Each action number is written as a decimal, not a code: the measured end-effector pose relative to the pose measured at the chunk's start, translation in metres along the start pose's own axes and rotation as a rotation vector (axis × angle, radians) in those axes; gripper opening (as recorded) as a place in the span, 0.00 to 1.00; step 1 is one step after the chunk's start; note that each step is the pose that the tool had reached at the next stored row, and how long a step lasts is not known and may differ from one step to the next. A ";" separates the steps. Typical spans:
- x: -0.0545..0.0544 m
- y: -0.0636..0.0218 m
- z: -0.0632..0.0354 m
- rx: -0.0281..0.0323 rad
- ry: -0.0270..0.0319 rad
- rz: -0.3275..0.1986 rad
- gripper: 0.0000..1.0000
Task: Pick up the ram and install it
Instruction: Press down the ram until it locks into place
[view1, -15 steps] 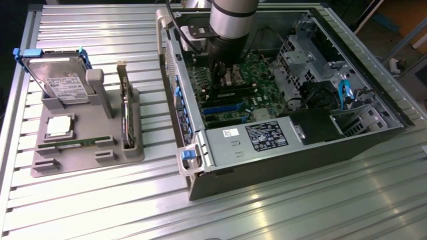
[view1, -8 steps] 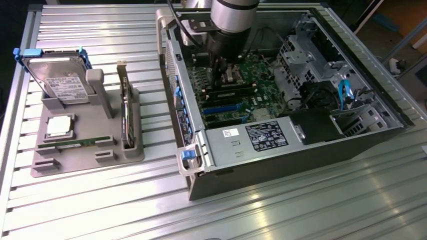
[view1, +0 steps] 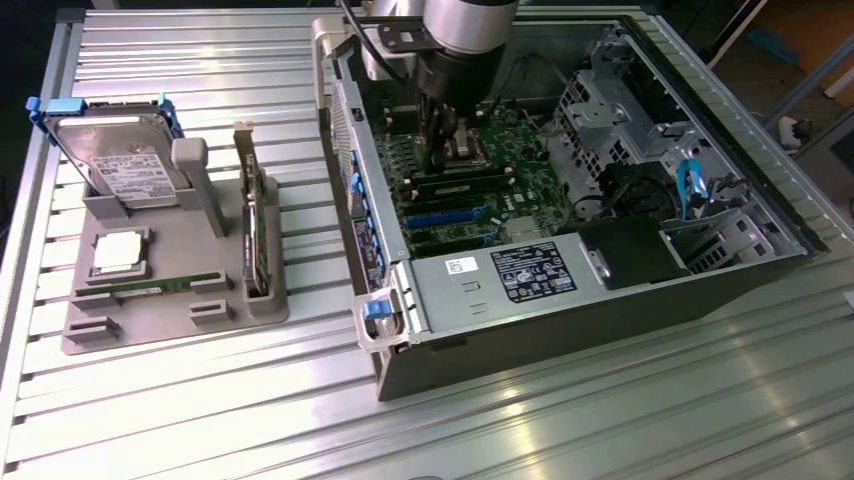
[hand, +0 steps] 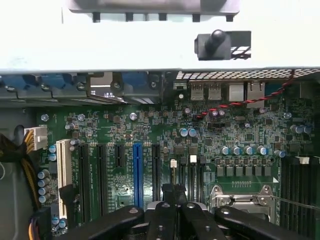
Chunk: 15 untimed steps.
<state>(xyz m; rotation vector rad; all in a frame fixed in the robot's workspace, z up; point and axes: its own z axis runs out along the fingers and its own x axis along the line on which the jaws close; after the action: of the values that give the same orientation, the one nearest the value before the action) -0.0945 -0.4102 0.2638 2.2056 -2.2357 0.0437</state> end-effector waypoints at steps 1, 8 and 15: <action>0.000 0.0000 -0.0011 0.0000 0.0001 0.000 0.11; 0.000 -0.0002 -0.0067 0.0001 0.0008 0.000 0.11; 0.000 -0.0041 -0.0068 -0.0001 0.0012 0.000 0.11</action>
<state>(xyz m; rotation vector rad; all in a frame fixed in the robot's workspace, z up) -0.0905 -0.4102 0.2706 2.2050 -2.2351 0.0449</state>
